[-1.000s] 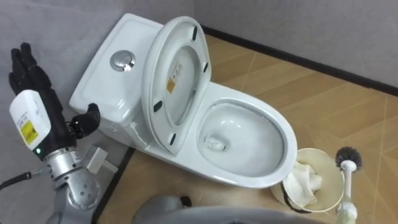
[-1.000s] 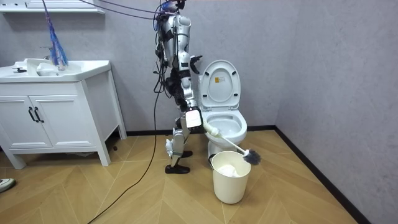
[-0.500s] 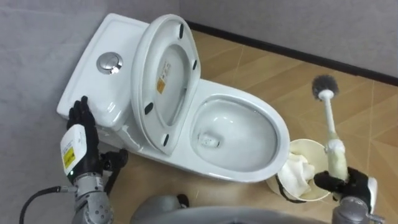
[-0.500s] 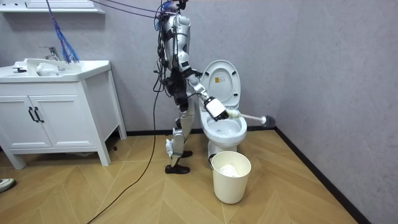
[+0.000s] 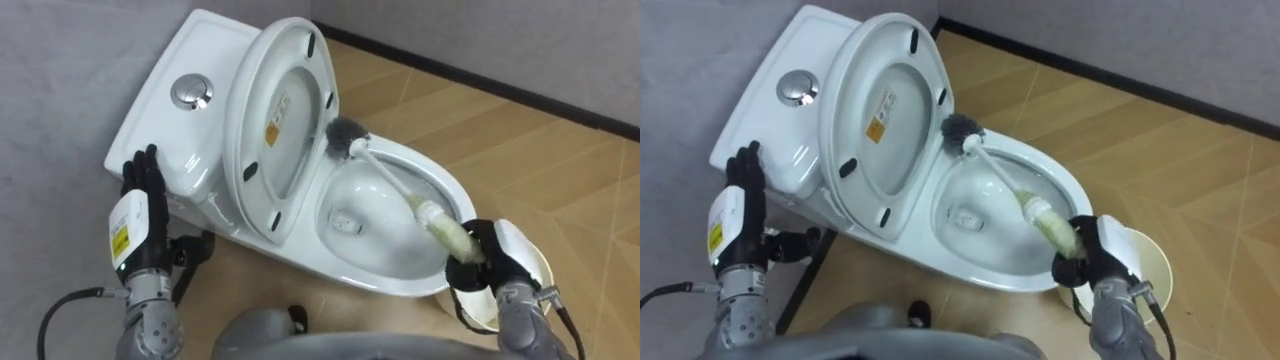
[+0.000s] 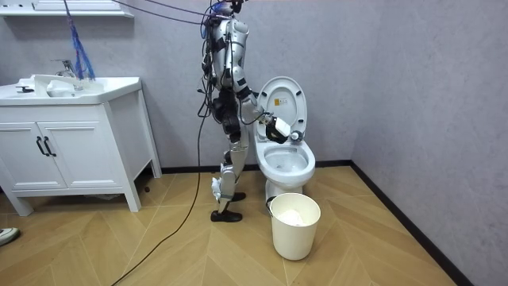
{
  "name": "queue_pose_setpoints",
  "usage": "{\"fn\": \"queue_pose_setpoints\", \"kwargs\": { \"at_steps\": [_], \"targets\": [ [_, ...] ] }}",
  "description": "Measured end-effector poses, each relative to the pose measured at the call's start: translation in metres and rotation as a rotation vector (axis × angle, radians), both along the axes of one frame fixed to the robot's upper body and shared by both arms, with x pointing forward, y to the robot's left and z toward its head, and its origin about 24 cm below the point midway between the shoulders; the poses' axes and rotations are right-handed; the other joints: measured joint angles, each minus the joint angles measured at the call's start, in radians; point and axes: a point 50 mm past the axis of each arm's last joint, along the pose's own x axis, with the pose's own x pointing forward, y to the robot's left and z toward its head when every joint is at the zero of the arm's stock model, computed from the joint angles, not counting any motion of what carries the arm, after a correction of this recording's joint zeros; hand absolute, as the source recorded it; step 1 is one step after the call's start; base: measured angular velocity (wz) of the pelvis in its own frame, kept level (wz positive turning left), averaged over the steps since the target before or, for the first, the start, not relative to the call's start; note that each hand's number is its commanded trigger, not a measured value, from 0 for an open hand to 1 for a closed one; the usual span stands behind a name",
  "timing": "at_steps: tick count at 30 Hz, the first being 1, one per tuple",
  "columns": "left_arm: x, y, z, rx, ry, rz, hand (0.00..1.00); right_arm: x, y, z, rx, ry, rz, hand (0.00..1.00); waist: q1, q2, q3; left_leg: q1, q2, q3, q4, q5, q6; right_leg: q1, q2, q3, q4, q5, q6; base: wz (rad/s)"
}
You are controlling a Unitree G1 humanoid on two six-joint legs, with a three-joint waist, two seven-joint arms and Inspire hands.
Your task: Brush toilet
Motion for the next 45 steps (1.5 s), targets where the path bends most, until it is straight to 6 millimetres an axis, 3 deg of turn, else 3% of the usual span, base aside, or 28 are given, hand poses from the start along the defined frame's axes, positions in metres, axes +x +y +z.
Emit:
{"fn": "queue_pose_setpoints", "kwargs": {
  "at_steps": [11,14,15,19,26,32,35,38,42,45],
  "targets": [
    [0.020,-0.002,0.007,0.005,-0.034,-0.049,0.00,-0.026,-0.008,-0.013,-0.035,0.122,0.003,1.00,0.001,0.004,0.0046,-0.062,-0.001,-0.011,0.017,0.023,0.004,-0.061,-0.001,-0.011,0.017,0.003,-0.005,0.04],
    [0.021,-0.001,0.009,0.038,-0.036,-0.066,0.00,-0.041,-0.016,-0.018,-0.081,0.197,0.020,1.00,-0.001,0.011,0.0041,-0.071,-0.002,-0.016,0.027,0.024,0.005,-0.073,-0.001,-0.011,0.016,0.002,-0.005,0.03],
    [0.022,-0.001,0.009,0.050,-0.039,-0.065,0.00,-0.048,-0.019,-0.020,-0.101,0.231,0.026,1.00,-0.002,0.009,0.0091,-0.071,-0.002,-0.016,0.027,0.024,0.005,-0.074,-0.001,-0.010,0.017,0.002,-0.005,0.00],
    [0.023,-0.001,0.012,0.077,-0.055,-0.065,0.00,-0.070,-0.025,-0.025,-0.146,0.332,0.047,1.00,-0.002,0.010,0.0132,-0.075,-0.002,-0.019,0.025,0.024,0.005,-0.077,0.000,-0.013,0.014,0.002,-0.005,0.02],
    [0.023,-0.003,0.013,0.112,-0.069,-0.058,0.00,-0.075,-0.027,-0.028,-0.154,0.370,0.038,1.00,-0.023,0.010,0.0145,-0.093,-0.003,-0.025,0.030,0.028,0.004,-0.090,-0.002,-0.026,0.021,0.003,-0.006,0.06],
    [0.022,0.002,0.013,0.222,-0.043,-0.120,0.00,-0.066,-0.028,-0.026,-0.163,0.363,0.070,1.00,-0.030,0.010,0.0215,-0.107,-0.003,-0.030,0.042,0.028,0.004,-0.095,0.000,-0.029,0.024,0.003,-0.007,0.01],
    [0.027,0.002,0.016,0.247,-0.065,-0.136,0.00,-0.050,-0.033,-0.023,-0.192,0.338,0.109,1.00,-0.028,0.016,0.0247,-0.154,0.003,-0.031,0.054,0.031,0.005,-0.145,0.001,-0.027,0.046,0.005,-0.010,-0.03],
    [0.032,0.002,0.017,0.279,-0.091,-0.150,0.00,-0.032,-0.034,-0.020,-0.216,0.306,0.131,1.00,-0.026,0.012,0.0281,-0.192,0.005,-0.032,0.068,0.041,0.005,-0.180,0.000,-0.031,0.066,0.007,-0.015,0.01],
    [0.045,-0.002,0.020,0.295,-0.133,-0.168,0.00,0.005,-0.034,-0.014,-0.263,0.262,0.180,1.00,-0.009,0.009,0.0311,-0.244,0.010,-0.034,0.086,0.047,0.005,-0.234,-0.001,-0.036,0.097,0.007,-0.022,0.00],
    [0.060,-0.007,0.024,0.316,-0.181,-0.205,0.00,0.040,-0.038,-0.001,-0.321,0.203,0.225,1.00,0.009,0.014,0.0326,-0.295,0.005,-0.042,0.089,0.070,0.007,-0.298,-0.015,-0.051,0.142,0.003,-0.028,0.07]
  ]
}}
